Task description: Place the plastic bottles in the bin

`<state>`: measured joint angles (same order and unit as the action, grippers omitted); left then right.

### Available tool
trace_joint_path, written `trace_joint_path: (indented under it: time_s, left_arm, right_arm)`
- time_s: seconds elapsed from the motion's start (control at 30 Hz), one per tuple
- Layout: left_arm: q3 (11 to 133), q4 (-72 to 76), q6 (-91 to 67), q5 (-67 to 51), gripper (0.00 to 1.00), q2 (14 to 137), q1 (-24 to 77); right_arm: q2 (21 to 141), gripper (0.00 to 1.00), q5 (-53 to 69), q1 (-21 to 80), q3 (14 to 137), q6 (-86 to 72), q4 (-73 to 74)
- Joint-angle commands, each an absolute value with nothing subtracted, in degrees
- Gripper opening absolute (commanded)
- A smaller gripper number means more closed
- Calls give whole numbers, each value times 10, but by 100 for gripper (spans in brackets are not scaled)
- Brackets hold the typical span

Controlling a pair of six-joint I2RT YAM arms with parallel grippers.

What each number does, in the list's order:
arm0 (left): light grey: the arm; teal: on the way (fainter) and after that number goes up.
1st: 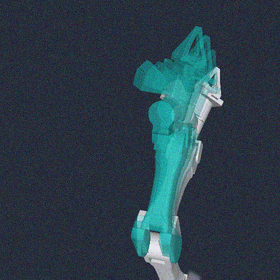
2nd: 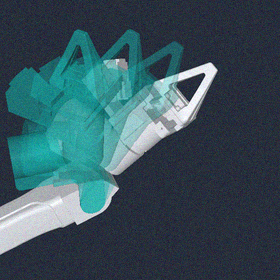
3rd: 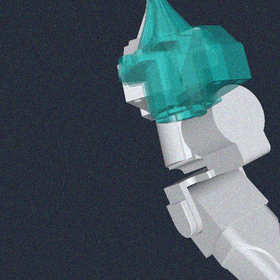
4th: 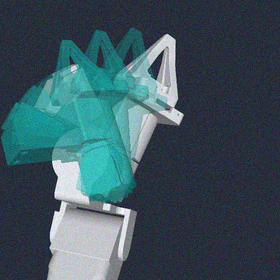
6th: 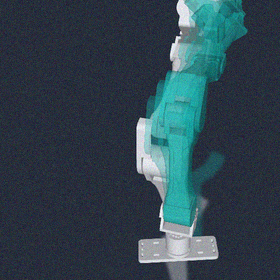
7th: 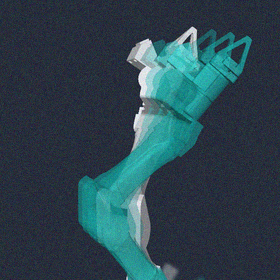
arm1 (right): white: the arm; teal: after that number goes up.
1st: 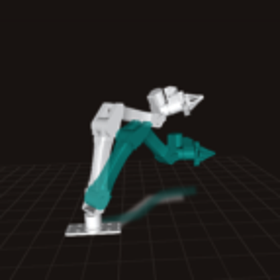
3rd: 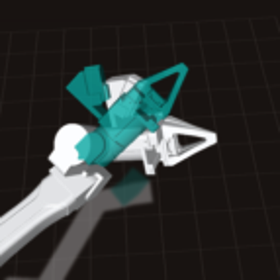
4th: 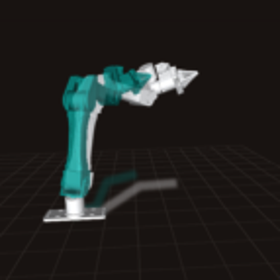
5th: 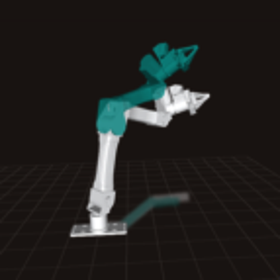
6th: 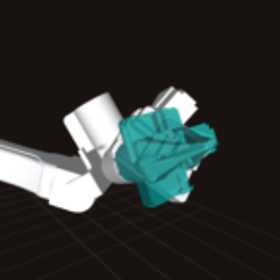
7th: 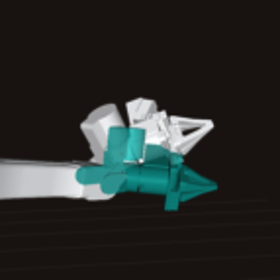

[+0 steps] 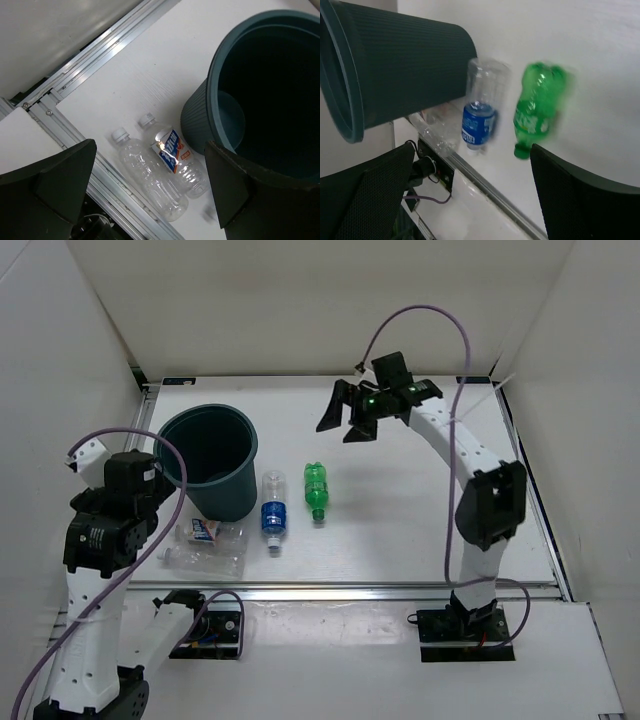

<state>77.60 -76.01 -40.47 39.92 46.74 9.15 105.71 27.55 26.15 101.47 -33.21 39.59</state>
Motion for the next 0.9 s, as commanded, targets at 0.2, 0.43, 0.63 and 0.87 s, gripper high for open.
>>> trace_joint_path:
  time_s: [0.2,0.43,0.63,0.87]
  left_arm:
    - [772,-747,-361,365,100,497,94]
    - [756,-758,-373,359,100,477,94]
    - [737,-768,-378,349,100,470,94]
    - [749,-780,-362,354,100,470,94]
  right_arm:
    - [1219,100,348,278,1070,-306,374]
    - [1237,100,332,289,1029,-289,362]
    - [1281,93,359,289,1010,-289,337]
    - [1296,63,373,289,1010,-294,330]
